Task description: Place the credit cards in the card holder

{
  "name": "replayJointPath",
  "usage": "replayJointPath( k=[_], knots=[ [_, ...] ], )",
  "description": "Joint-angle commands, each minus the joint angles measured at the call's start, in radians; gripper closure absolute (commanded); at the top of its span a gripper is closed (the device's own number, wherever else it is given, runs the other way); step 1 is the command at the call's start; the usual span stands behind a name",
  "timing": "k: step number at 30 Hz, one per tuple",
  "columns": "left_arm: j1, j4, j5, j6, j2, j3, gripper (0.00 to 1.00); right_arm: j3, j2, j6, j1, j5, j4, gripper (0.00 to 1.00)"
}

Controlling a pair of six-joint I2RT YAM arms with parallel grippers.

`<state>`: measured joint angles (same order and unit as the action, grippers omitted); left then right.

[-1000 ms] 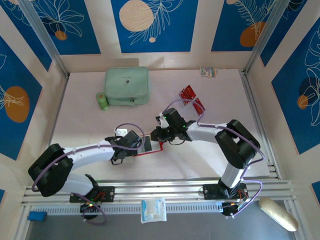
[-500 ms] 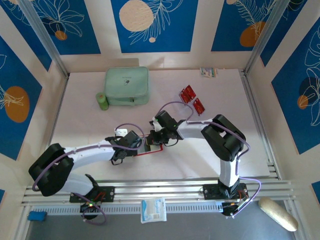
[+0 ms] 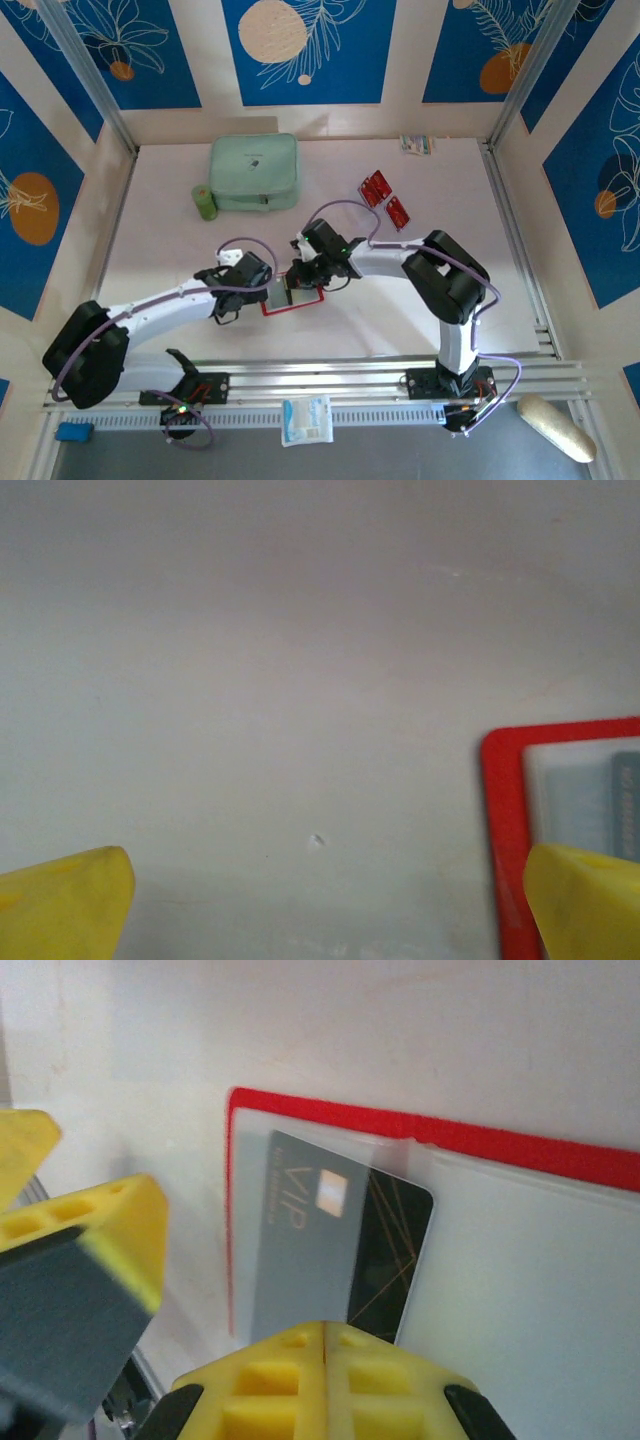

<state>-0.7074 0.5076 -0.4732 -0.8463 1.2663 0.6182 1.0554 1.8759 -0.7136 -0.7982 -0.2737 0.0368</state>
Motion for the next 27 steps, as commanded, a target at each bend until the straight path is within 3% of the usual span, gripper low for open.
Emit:
replayJointPath(
  k=[1, 27],
  knots=[
    [0.033, 0.027, 0.027, 0.011, -0.002, -0.001, 0.0, -0.014, -0.071, 0.011, 0.02, 0.007, 0.038, 0.99],
    [0.043, -0.046, 0.073, 0.018, 0.103, -0.035, 0.0, 0.126, 0.093, 0.069, -0.015, 0.048, 0.133, 1.0]
  ],
)
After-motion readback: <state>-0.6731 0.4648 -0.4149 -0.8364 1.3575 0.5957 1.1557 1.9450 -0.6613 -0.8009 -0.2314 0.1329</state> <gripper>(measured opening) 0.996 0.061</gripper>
